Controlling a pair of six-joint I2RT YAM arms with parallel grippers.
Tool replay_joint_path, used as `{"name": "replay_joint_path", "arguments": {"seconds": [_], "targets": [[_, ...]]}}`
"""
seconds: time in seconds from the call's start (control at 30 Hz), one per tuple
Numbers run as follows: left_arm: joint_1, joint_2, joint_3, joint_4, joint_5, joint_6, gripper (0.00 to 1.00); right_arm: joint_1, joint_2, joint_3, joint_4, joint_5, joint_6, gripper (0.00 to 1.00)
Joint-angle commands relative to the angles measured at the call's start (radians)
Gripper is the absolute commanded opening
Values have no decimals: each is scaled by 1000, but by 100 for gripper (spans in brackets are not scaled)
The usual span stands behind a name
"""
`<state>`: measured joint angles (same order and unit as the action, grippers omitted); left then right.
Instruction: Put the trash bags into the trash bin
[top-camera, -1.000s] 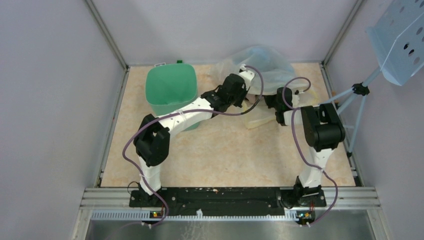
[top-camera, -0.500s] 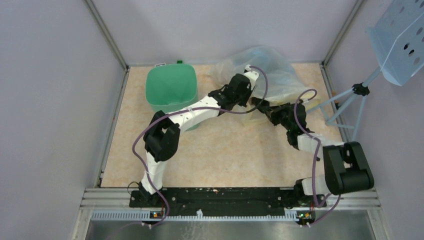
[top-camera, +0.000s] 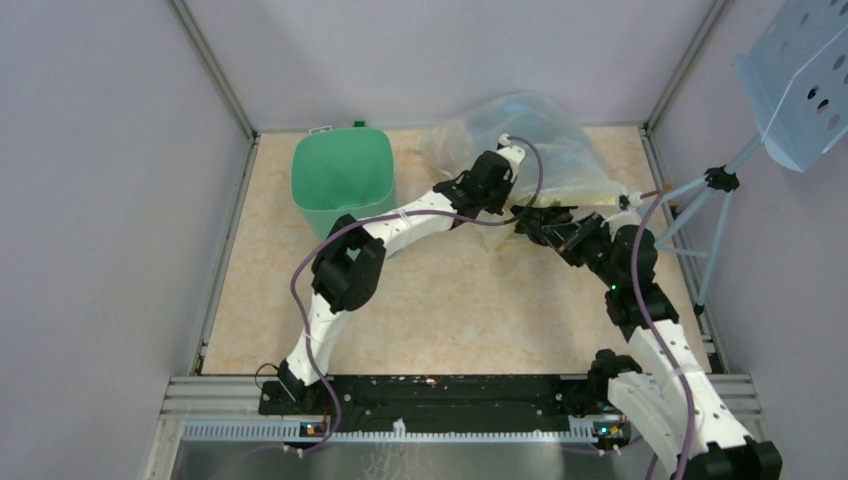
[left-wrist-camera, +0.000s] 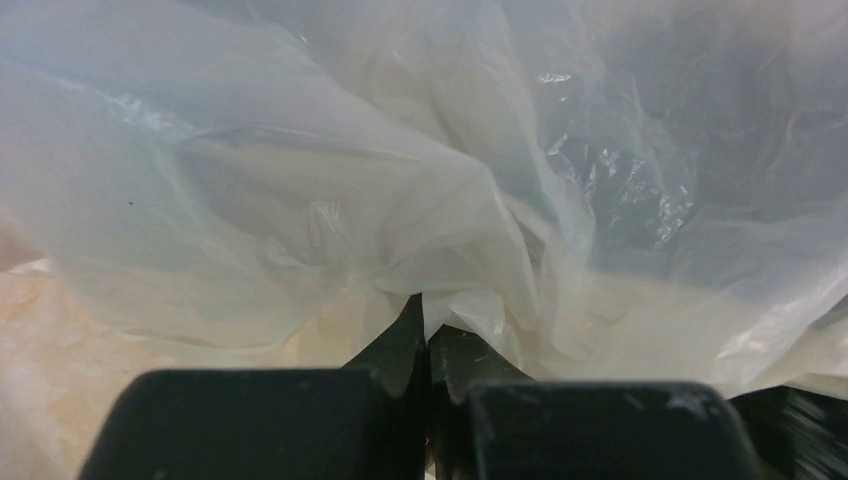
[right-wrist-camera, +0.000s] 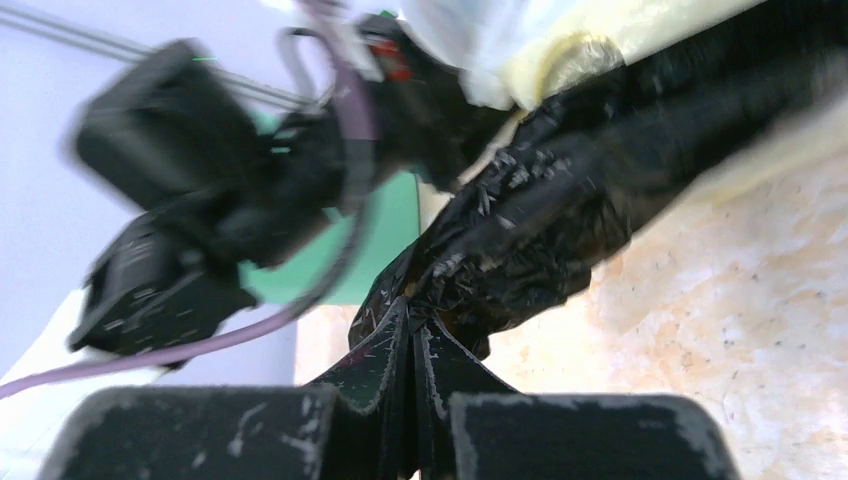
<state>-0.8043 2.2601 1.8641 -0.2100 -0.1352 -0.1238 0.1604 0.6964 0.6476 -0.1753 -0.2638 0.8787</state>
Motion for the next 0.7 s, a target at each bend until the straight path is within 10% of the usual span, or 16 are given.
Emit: {"name": "replay_joint_path", "arguments": {"seconds": [0.0, 0.23, 0.67], "targets": [[10, 77, 98, 45, 27, -18, 0, -5, -13, 243, -226, -25, -189, 0], [24, 130, 203, 32, 62, -15, 1, -5, -16, 449, -390, -54, -267, 0], [22, -395, -91, -64, 367, -70, 79, -4, -11, 354, -457, -353, -319, 0]]}}
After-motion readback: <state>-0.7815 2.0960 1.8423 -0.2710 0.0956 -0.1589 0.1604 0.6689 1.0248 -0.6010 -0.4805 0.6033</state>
